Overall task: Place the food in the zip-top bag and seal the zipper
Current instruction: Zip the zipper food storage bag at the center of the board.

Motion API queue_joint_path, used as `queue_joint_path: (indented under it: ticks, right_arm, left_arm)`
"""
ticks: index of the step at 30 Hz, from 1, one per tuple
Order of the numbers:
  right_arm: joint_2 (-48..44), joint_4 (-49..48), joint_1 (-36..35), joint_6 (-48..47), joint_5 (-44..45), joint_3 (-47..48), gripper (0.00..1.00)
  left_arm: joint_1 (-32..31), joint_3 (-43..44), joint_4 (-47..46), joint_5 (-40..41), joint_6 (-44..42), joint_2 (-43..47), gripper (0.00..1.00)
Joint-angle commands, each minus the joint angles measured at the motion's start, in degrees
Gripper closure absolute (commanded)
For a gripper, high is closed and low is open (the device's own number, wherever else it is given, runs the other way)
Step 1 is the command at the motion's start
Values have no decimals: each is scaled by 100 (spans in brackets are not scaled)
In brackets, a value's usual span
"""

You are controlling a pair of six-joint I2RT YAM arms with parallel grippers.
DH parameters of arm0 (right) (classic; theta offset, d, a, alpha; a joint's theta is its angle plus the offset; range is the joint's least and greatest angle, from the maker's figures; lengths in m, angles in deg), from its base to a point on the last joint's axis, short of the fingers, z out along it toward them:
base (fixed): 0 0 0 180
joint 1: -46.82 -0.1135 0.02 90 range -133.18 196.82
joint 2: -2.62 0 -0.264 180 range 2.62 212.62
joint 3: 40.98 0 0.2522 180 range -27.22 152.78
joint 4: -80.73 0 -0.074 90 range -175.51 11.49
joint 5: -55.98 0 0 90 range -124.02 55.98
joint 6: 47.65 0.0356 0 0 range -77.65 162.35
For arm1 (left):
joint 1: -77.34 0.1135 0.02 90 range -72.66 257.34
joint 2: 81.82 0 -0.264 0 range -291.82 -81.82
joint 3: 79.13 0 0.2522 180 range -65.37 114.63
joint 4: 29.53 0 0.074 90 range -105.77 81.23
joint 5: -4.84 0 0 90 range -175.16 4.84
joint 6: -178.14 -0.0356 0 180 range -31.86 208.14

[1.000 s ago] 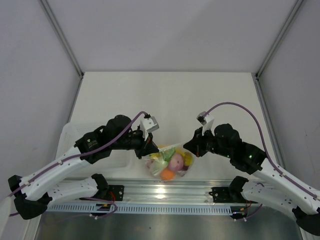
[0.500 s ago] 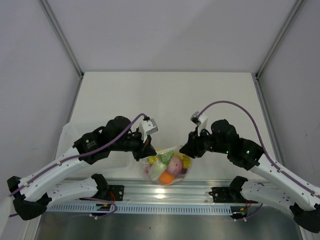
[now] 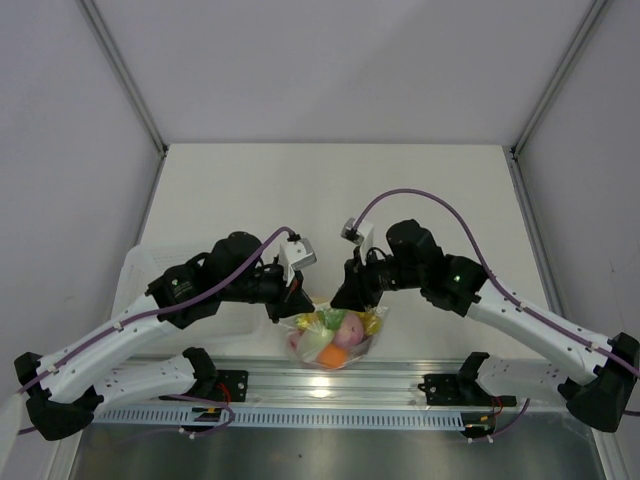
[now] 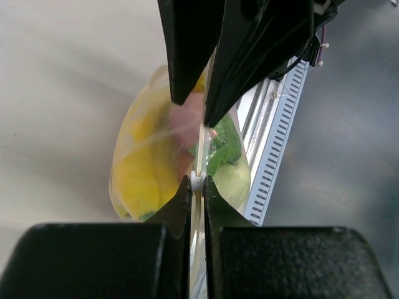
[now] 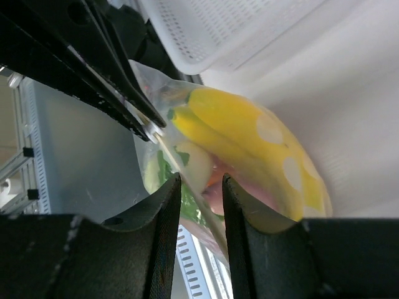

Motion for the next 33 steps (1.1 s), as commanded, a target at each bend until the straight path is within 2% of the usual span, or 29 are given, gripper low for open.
queue_joint_path:
  ticks: [1,11,18,20,22,29,33]
  right_arm:
    - [97,-427,-164,-122,-394,260,65]
    - [501,-577,-314,-130,-658,409,70]
    - [607,-603,-428,-121,-534,357,83]
    - [616,-594,-437,-130,-500,348,89]
    - [607,-559,-446,-139,-438,330,100]
    - [327,-436,-455,-69,369,155,100]
    - [37,-287,-446,-86,1098,-47,100]
  left_arm:
    - [45,-10,-441,-226,33,53,100]
    - [45,43,-521,-287,59,18,100]
    - [45,-1,-565,-243,85,70,99]
    - [45,-10,-573,-235,85,79,99]
    - [45,-19,-582,-217,85,88,99]
    - [45,-45,-521,-15,112,132,99]
    - [45,-115,-407,388,200,246,100]
